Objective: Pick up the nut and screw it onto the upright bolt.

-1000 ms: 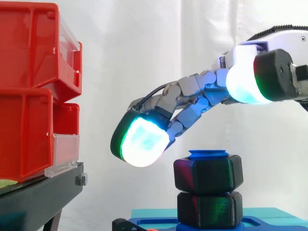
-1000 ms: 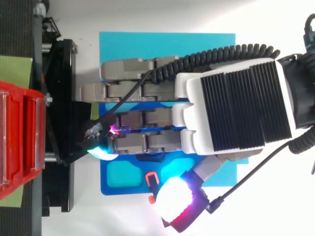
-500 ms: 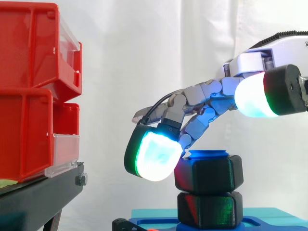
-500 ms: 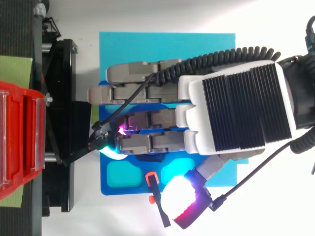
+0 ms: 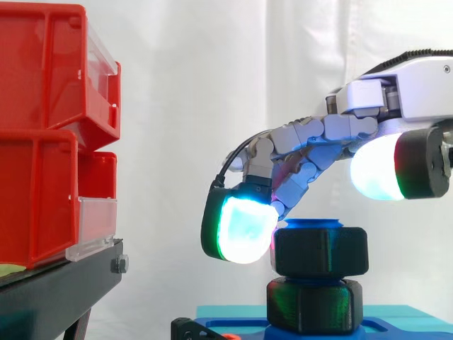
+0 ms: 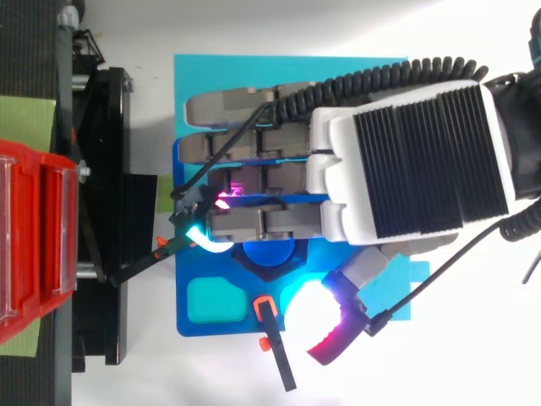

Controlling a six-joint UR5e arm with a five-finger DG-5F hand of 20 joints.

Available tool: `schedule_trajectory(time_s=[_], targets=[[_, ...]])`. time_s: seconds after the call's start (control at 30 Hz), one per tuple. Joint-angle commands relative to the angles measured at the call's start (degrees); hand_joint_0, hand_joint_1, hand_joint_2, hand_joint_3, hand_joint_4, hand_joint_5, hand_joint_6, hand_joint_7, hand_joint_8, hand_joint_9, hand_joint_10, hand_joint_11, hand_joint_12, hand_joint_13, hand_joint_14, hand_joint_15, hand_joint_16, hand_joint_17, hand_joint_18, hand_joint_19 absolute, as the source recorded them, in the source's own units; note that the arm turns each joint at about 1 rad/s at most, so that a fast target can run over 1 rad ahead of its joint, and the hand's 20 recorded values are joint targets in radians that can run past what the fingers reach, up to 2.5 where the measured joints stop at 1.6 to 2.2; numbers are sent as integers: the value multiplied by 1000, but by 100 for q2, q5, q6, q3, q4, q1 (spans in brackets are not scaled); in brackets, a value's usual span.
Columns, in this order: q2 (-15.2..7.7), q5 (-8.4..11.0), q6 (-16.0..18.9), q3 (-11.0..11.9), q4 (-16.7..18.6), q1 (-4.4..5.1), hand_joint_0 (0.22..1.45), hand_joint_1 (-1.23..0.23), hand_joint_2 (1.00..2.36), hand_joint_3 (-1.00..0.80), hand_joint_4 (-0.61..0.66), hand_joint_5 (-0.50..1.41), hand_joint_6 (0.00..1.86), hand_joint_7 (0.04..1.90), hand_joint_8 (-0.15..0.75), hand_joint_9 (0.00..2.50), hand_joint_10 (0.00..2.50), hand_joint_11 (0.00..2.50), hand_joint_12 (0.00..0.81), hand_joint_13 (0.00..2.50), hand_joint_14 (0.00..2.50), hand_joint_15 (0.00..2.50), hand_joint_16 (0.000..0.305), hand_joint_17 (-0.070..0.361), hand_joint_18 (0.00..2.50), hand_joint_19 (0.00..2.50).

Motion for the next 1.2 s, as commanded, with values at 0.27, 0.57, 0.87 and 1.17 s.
schedule_trajectory(time_s=[0.27,0.57,0.87,1.17], targets=[[0,-187,-60,0,11,-174,532,-235,1000,-500,88,67,514,1516,230,913,0,0,206,612,0,0,13,30,218,0],[0,-266,-60,0,2,-262,534,-229,1000,-500,75,80,610,1297,207,1397,0,0,136,941,0,0,4,9,566,0],[0,-310,-60,159,-59,-314,517,-150,1000,-500,141,51,503,1424,249,1322,0,0,186,823,0,0,11,24,426,0],[0,-301,-77,396,-226,-279,505,-112,1000,-500,242,-69,503,849,248,1050,0,0,246,664,0,0,23,51,293,0]])
